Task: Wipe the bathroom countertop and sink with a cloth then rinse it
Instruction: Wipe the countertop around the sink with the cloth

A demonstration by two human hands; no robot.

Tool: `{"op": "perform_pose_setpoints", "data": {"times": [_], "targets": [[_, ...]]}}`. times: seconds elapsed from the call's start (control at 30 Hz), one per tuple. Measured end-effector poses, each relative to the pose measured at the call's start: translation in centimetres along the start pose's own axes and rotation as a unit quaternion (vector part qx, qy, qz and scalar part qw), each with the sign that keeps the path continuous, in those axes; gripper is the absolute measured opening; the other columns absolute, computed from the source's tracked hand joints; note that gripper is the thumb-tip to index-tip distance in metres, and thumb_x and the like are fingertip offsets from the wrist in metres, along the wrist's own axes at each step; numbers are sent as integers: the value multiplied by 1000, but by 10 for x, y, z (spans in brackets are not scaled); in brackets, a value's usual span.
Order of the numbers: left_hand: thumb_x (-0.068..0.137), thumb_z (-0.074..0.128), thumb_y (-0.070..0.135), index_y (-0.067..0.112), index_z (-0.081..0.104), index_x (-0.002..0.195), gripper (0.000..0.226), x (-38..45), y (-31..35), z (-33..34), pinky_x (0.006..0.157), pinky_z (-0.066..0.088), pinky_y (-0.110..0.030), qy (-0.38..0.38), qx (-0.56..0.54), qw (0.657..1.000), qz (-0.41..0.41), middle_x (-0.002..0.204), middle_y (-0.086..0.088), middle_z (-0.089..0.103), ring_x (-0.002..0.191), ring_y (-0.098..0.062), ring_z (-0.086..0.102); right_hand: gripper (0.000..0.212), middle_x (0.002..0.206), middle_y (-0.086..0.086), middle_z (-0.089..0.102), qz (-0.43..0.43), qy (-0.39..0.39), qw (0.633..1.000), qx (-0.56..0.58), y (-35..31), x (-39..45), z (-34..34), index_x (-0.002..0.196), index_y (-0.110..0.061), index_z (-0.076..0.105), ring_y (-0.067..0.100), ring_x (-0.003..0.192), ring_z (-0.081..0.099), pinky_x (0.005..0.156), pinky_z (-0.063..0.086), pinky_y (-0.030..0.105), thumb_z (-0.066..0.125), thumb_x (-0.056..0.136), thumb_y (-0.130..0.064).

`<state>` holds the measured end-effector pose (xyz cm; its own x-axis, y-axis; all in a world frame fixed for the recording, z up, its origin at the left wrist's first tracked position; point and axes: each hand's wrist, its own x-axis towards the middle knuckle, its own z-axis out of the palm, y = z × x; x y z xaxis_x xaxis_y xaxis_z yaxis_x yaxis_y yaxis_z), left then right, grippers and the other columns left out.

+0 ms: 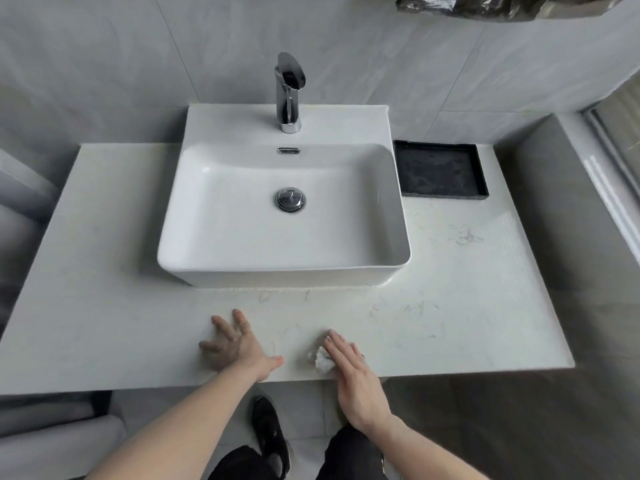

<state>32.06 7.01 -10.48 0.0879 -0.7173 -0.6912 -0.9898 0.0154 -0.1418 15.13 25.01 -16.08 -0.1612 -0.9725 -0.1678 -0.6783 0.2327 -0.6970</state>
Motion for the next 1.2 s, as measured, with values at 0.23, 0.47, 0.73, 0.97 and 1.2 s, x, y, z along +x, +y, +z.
{"op": "perform_pose_setpoints", "data": {"times": [0.23, 0.47, 0.73, 0.97, 1.2], "targets": [[72, 70, 74, 21, -21, 158, 136, -3, -13, -1, 106, 45, -47, 10, 33, 998, 46, 165, -20, -21, 145, -61, 12, 47, 168, -4, 33, 215, 235, 947, -41, 61, 13, -90, 156, -13, 46, 15, 156, 28, 124, 33, 41, 44, 109, -8], [70, 76, 69, 25, -19, 158, 136, 1, -19, 3, 97, 53, -43, 30, 44, 996, 66, 165, -17, -18, 144, -60, 16, 55, 174, 1, 10, 342, 156, 917, -129, 88, 27, -78, 162, -21, 27, 26, 160, 4, 125, 13, 60, 36, 108, -24], [70, 86, 49, 27, -21, 157, 140, 6, -28, 1, 97, 54, -41, 35, 124, 988, 81, 164, -17, -18, 139, -54, 33, 83, 173, -5, -13, 90, 9, 990, -107, -40, 12, 44, 167, -26, 5, 19, 159, -20, 129, -6, 52, 25, 87, -12], [66, 88, 49, 30, -19, 158, 142, 4, -34, 1, 98, 53, -41, 65, 147, 983, 86, 164, -17, -15, 132, -46, 44, 87, 172, -10, 17, 22, 0, 999, 29, -22, 13, -1, 162, -21, 32, 4, 159, 8, 131, 5, 31, 34, 77, -3], [65, 88, 55, 34, -13, 159, 139, -1, -40, -2, 96, 55, -38, 90, 133, 981, 105, 167, -12, -10, 132, -39, 47, 68, 167, 5, 33, 231, 229, 945, -26, 100, 3, -122, 153, -10, 45, 26, 157, 25, 127, 23, 49, 41, 91, 19]]}}
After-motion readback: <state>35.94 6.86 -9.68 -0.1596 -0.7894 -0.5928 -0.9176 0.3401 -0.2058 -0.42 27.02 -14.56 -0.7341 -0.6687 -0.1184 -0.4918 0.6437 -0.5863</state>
